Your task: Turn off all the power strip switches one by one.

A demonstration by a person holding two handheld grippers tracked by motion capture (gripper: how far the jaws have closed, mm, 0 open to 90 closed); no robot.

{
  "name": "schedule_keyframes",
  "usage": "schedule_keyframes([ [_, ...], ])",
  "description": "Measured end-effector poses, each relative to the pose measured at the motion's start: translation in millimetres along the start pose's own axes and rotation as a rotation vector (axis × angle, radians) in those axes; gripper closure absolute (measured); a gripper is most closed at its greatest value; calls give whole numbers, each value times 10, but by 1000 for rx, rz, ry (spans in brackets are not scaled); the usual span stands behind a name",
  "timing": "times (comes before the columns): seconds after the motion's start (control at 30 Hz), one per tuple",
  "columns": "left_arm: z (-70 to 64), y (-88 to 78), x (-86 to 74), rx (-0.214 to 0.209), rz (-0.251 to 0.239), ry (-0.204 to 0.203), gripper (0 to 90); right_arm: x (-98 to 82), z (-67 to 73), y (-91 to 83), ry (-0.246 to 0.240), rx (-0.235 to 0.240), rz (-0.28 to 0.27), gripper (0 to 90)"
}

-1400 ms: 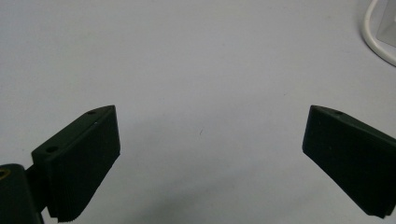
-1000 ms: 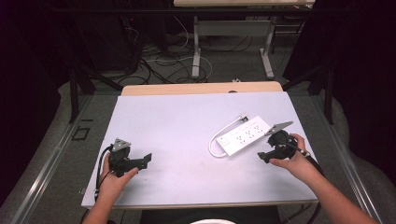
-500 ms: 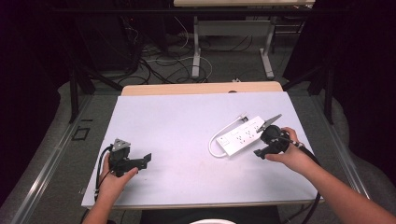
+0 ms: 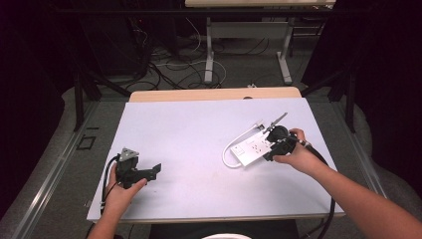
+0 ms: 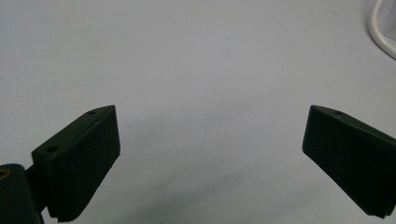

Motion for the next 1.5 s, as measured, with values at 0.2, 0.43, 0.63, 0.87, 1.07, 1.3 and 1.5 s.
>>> schedule_keyframes([
  [0.2, 11, -9, 0, -2, 1, 1, 40, 149, 59, 48, 19, 42, -9, 636],
  [0.43, 30, -15, -5, 4, 11, 0, 41, 267, 85, 120, 17, 50, -17, 751],
  [0.63, 39, -18, -1, 8, 6, -2, 40, 368, 90, 184, 19, 56, -45, 880],
  [0.87, 34, 6, -21, 1, 18, -7, 27, 455, 154, 288, 23, 88, -34, 900],
  [1.07, 38, 12, -24, 2, 12, -6, 4, 545, 212, 423, 13, 107, -45, 900],
  [1.3, 34, 16, -21, -6, -7, -13, 4, 604, 274, 535, -10, 94, -25, 900],
  [1.5, 40, 4, -16, -10, -6, -23, 4, 672, 321, 634, 5, 113, -76, 900],
])
Point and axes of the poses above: each handheld gripper's, and its own axes: y roughly forward along the jaws, x roughly out of its top, z roughly to its left, the point moved 7 cm from there along y, roughly forward along the jaws, and after that the axes turned 2 degrees about -z, right-handed, at the moved point
